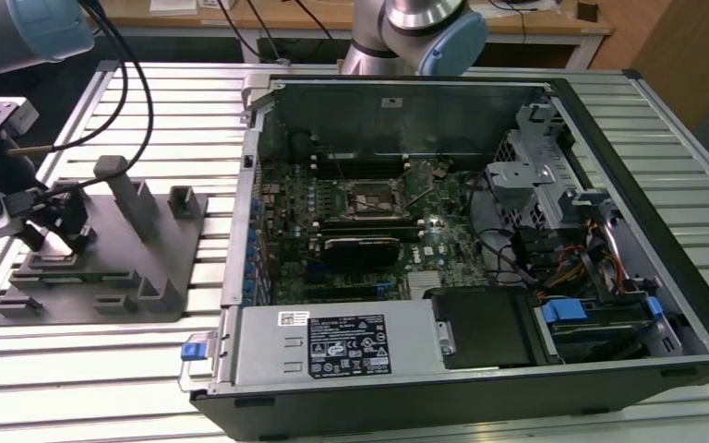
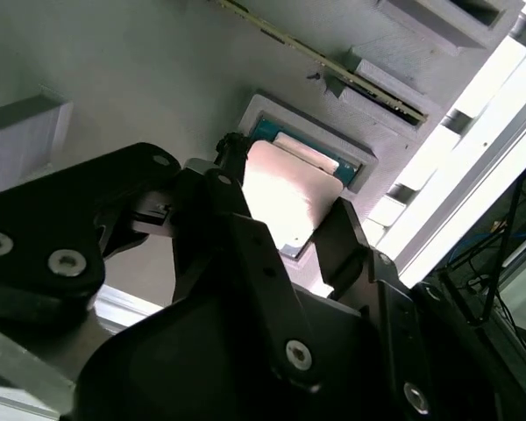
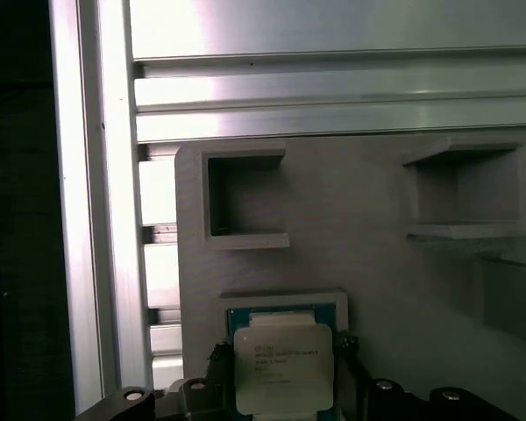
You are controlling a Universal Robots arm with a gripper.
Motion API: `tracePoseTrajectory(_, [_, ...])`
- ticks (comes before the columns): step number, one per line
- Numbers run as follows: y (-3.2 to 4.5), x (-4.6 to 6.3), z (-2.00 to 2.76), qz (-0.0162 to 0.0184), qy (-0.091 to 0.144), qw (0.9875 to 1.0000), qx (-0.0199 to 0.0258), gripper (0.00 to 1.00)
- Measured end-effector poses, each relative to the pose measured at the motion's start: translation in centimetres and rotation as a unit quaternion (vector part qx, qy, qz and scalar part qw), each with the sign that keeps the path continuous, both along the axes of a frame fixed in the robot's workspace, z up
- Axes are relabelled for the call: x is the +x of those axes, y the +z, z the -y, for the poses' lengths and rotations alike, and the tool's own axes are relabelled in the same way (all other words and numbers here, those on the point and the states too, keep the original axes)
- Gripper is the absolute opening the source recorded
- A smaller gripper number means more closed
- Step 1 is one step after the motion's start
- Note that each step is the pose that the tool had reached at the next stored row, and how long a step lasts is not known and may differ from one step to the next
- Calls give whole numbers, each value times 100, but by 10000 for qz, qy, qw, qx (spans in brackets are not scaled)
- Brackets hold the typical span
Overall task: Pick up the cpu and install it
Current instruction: 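Pick up the cpu and move it towards the insertion slot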
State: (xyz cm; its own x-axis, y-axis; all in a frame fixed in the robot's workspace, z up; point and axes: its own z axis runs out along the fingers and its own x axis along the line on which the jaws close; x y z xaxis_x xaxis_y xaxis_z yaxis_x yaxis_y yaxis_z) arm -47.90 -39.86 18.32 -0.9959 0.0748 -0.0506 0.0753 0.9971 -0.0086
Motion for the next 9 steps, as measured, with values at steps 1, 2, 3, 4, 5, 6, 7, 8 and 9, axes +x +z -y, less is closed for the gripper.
tracePoseTrajectory(1, [1, 0, 0, -1, 0, 10000, 0, 57])
tracePoseTrajectory(2, [1, 0, 0, 0, 0, 10000, 0, 54])
tracePoseTrajectory(3, [0, 0, 1, 0, 0, 10000, 0, 54])
tracePoseTrajectory(4, [0, 0, 1, 0, 0, 10000, 0, 54])
tracePoseTrajectory(5, [0, 0, 1, 0, 0, 10000, 0, 54])
tracePoseTrajectory(6, [1, 0, 1, 1, 0, 10000, 1, 54])
tracePoseTrajectory(7, [10, 0, 1, 1, 0, 10000, 4, 54])
tracePoseTrajectory(8, [29, 0, 1, 0, 0, 10000, 6, 54])
tracePoseTrajectory(9, [50, 0, 1, 0, 0, 10000, 10, 54])
